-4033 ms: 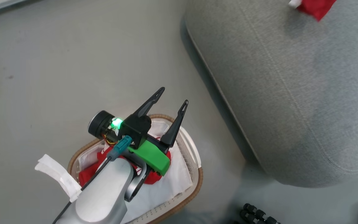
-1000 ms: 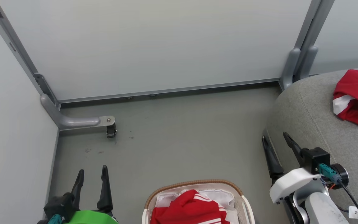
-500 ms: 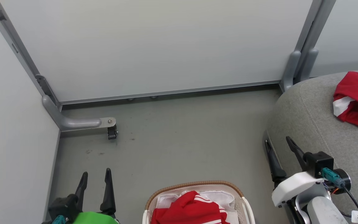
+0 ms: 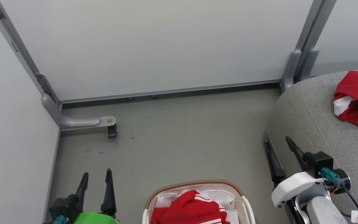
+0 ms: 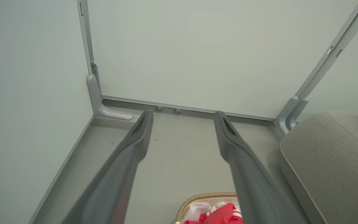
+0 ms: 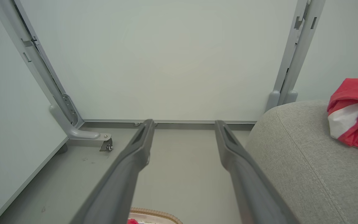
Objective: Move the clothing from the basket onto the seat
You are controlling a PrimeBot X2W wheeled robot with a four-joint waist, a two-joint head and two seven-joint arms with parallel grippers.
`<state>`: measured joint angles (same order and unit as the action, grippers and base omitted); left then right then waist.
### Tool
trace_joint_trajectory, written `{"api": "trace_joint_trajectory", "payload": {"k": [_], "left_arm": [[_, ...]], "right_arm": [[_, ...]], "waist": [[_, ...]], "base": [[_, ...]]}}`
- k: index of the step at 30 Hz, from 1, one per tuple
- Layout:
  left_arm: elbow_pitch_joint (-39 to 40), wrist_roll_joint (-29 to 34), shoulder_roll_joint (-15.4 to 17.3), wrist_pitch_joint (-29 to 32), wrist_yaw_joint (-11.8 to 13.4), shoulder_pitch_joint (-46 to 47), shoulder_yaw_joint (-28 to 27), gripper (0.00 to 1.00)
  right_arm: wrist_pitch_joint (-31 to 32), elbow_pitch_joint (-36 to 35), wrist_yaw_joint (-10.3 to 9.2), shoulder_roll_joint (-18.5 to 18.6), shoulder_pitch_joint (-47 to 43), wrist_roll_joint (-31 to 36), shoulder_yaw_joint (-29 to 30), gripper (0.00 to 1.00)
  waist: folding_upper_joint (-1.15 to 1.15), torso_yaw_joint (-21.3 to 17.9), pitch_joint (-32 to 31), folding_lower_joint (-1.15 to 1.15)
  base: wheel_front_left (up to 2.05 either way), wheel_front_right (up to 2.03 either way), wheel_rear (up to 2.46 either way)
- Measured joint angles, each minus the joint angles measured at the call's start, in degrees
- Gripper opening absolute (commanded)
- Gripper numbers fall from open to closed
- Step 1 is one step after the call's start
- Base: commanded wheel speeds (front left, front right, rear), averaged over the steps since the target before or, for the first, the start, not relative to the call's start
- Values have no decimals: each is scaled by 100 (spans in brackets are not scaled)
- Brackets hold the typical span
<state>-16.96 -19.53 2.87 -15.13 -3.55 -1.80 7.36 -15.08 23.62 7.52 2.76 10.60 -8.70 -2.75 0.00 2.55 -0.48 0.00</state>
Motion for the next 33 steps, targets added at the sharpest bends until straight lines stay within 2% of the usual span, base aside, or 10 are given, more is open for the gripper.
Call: {"api": "trace_joint_trajectory", "payload": {"k": [10, 18, 27, 33], "left_arm": [[-41, 51, 0, 1, -34, 52, 131, 100], [-456, 359, -1, 0, -197, 679, 723, 100], [-1564, 617, -9, 0, -331, 1962, 1724, 100], [-2655, 722, -16, 1, -358, 2622, 2352, 100]], "right_arm": [[0, -58, 0, 0, 17, 2, 18, 100], [0, -255, 1, 0, 193, 100, 248, 100], [0, -573, 1, 2, 808, 282, 469, 100], [0, -833, 0, 4, 1231, 270, 442, 100]], "waist": [[0, -54, 55, 0], [0, -148, 307, 0], [0, -293, 1086, 0], [0, -460, 1808, 0]], "base": [[0, 0, 0], [0, 0, 0], [0, 0, 0], [0, 0, 0]]}}
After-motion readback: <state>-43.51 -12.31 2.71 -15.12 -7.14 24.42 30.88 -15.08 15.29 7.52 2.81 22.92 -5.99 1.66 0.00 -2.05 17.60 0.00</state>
